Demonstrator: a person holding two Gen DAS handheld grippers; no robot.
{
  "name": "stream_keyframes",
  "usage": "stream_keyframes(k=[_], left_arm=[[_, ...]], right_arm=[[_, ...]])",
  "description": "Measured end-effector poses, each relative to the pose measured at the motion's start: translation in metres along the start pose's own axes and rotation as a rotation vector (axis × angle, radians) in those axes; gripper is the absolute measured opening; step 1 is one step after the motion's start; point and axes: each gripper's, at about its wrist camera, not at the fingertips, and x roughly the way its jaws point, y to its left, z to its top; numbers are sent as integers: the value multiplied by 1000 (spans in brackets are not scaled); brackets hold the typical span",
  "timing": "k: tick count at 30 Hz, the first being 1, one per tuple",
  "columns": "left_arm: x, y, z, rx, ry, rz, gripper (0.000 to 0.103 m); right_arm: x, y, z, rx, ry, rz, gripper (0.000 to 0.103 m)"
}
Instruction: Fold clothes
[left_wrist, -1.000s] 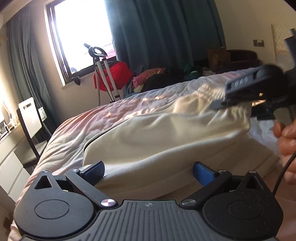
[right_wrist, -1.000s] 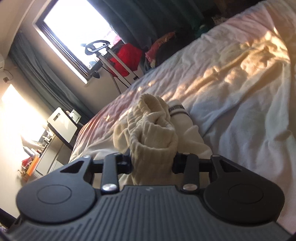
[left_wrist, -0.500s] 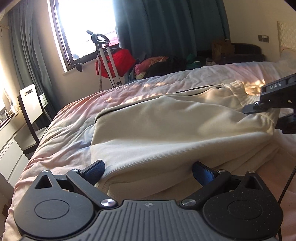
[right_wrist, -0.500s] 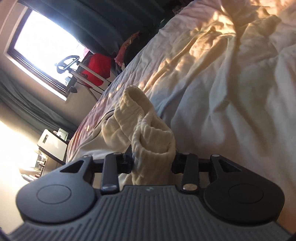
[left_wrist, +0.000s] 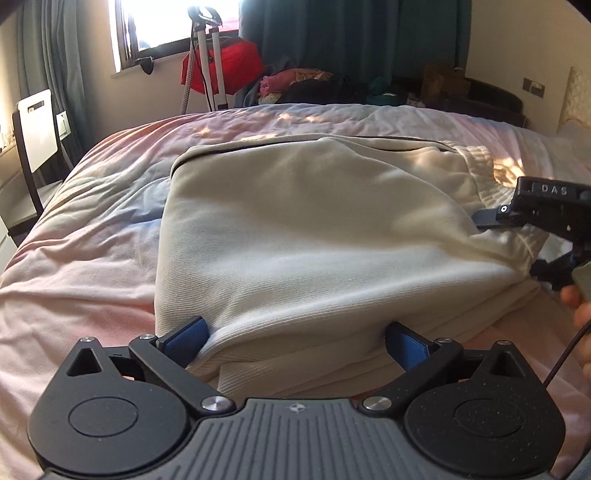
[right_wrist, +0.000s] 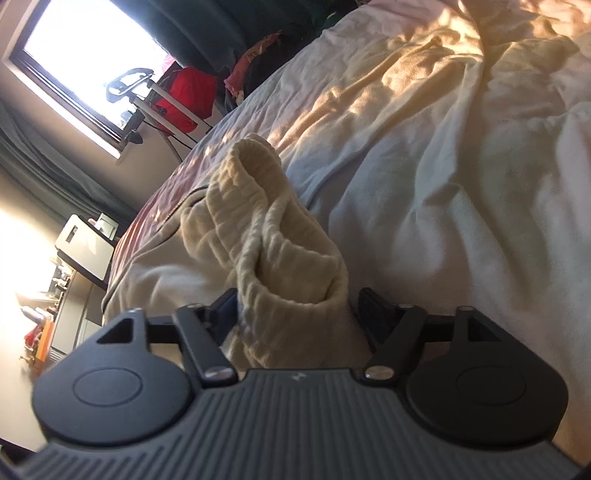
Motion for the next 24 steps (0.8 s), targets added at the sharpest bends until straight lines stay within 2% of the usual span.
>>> stream_keyframes(k=[2, 5, 9, 11, 13, 15, 16, 17, 20, 22, 24], left_arm=[[-1, 2, 1, -12, 1, -6, 103], [-3, 3, 2, -22, 3, -6, 102], [-4, 3, 2, -32, 4, -5, 103], [-5, 4, 3, -41, 5, -14, 103], [-8, 6, 4, -54, -1, -26, 103], [-12, 8, 6, -76, -12, -39, 103], [-17, 13, 7, -106, -24, -57, 103], [-21, 17, 9, -135, -35, -74, 103], [-37, 40, 12, -287, -94, -163, 103], [-43, 65, 12, -413, -150, -230, 103], [-39, 88, 11, -536, -161, -224, 103]], right_arm=[[4, -1, -1, 12, 26, 29, 87], [3, 2, -3, 43, 54, 127, 88], [-11, 4, -2, 64, 5, 226, 88], [-12, 5, -3, 68, 5, 218, 87], [-5, 4, -6, 45, 29, 163, 86], [2, 6, -11, -9, 48, 96, 80], [3, 8, -12, -31, 47, 67, 71], [3, 9, -13, -41, 42, 49, 67], [-6, 9, -10, -22, 6, 54, 50], [-11, 11, -9, -34, -14, 49, 45], [-14, 17, -9, -63, -34, 34, 42]])
